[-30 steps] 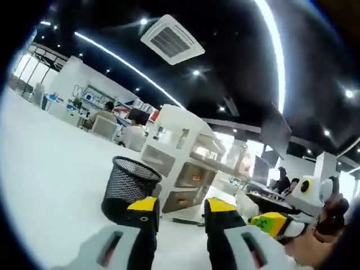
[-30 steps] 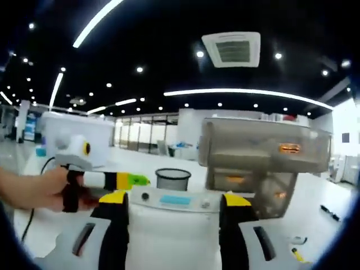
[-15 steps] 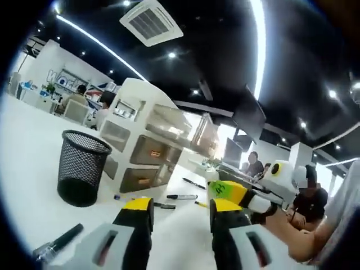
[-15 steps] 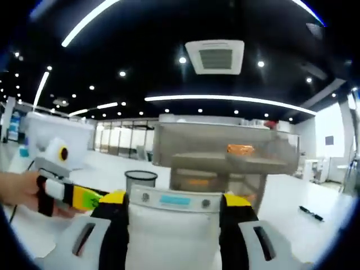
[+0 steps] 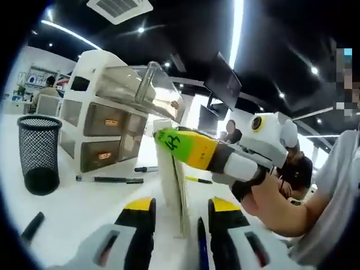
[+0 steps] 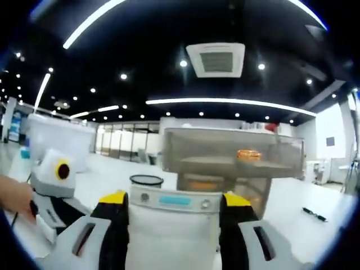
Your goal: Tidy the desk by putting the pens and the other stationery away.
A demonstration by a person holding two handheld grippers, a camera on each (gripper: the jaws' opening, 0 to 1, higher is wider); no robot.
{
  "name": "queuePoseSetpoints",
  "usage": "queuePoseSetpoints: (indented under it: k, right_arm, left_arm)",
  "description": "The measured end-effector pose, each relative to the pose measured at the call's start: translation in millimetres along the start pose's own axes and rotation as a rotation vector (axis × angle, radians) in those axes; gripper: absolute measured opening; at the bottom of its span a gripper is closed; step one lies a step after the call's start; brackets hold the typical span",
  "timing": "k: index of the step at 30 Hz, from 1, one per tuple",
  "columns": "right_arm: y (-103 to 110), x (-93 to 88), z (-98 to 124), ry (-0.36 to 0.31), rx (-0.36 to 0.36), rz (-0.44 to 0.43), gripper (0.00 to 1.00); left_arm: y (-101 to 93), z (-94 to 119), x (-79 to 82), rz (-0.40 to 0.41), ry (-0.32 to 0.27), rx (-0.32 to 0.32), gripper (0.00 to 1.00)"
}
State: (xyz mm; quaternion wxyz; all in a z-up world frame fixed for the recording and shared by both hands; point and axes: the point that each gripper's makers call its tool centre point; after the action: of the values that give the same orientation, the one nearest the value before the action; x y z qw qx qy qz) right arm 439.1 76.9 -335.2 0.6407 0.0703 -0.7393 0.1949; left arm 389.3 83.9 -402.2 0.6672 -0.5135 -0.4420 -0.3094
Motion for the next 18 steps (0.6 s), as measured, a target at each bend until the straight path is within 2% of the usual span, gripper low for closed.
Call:
queuePoseSetpoints:
  k: [6, 11, 18]
  right_arm:
    - [16, 7.5, -4, -0.021, 0.031, -0.004, 0.58]
    - [14, 9.5, -4, -0.023, 0.027, -0.008, 0.58]
    - [15, 8.8, -5, -0.021, 0.038, -0.020, 0.58]
  left_arm:
    - [8.7, 1, -0.8, -0.053, 0.007, 0.043, 0.35]
    - [14.4, 2, -0.8, 0.004, -0.008, 0.043, 0.36]
    - [17.1, -1, -6.5, 0.000, 0.009, 0.060, 0.36]
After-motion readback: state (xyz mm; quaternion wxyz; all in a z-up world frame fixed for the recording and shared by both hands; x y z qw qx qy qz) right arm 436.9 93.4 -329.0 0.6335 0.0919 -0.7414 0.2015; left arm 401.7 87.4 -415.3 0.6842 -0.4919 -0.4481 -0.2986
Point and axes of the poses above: the point that each gripper's makers call its tool centre point, and the gripper's own axes: z roughly backward along the fingers, y roughly to its left, x roughly out of its top, and after that the axes turned 7 degrees about z, right-handed
